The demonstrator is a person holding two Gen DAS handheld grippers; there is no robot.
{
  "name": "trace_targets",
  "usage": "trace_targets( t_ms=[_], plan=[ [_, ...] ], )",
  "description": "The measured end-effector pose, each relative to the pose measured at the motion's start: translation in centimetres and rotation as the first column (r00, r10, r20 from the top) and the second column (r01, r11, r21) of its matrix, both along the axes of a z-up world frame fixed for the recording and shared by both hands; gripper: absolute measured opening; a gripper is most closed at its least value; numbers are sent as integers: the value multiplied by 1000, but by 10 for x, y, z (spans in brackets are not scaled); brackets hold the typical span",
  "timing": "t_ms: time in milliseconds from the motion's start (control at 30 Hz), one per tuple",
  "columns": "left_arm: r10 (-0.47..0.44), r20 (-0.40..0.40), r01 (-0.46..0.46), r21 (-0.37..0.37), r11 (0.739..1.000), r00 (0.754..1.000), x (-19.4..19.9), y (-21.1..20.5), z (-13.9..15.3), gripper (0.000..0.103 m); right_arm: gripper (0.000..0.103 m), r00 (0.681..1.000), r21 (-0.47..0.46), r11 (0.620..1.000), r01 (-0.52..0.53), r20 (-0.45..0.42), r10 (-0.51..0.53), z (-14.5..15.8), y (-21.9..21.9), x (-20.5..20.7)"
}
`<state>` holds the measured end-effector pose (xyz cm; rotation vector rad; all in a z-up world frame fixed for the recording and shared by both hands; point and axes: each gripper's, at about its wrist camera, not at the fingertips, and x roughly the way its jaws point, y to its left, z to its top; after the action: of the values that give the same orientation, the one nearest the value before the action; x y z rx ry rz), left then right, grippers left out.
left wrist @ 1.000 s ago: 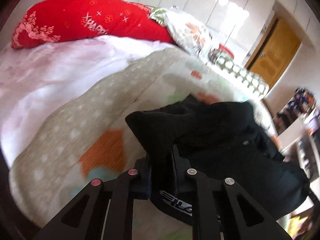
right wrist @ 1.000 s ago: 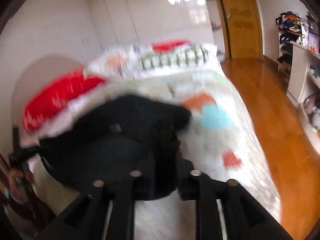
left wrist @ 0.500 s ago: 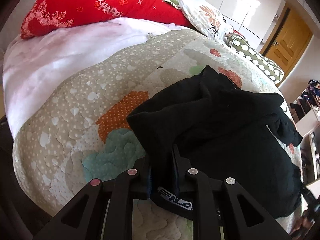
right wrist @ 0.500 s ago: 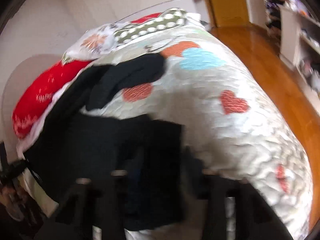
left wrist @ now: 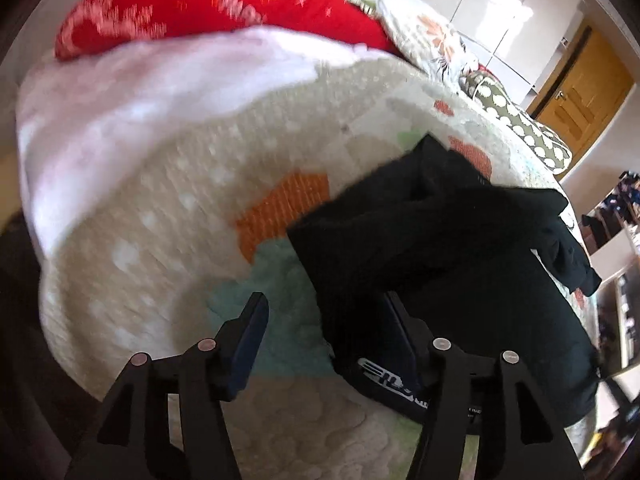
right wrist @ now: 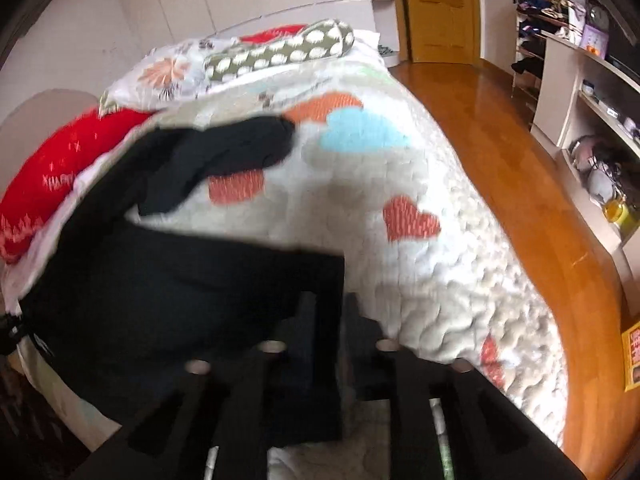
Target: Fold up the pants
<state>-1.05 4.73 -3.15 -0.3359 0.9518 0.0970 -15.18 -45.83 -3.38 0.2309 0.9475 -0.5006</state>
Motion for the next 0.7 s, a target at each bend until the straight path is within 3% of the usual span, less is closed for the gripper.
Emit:
trace_targets(
  t_ms=[67, 167, 333, 467, 700],
  plan=[
    [-2, 39, 1, 17, 1000, 999, -1, -1, 16, 71, 55, 998, -9, 1000, -14, 54, 15, 16, 4, 9],
    [-32, 78, 31, 8, 999, 996, 6, -10, 32, 85, 60, 992, -28, 996, -86, 94, 88, 31, 16, 34],
    [-123, 67, 122, 21, 992, 990, 44, -35, 45, 85, 65, 974, -47, 976, -213, 71, 216, 31, 39, 90],
    [-167, 38, 167, -2, 986, 985, 92, -47, 45, 86, 67, 955, -4, 957, -290, 64, 290, 26, 55, 134],
    [-261, -36, 261, 17, 965, 965, 185, -61, 20, 86, 68, 924, -10, 925, -379, 54, 379, 16, 77, 189]
  ],
)
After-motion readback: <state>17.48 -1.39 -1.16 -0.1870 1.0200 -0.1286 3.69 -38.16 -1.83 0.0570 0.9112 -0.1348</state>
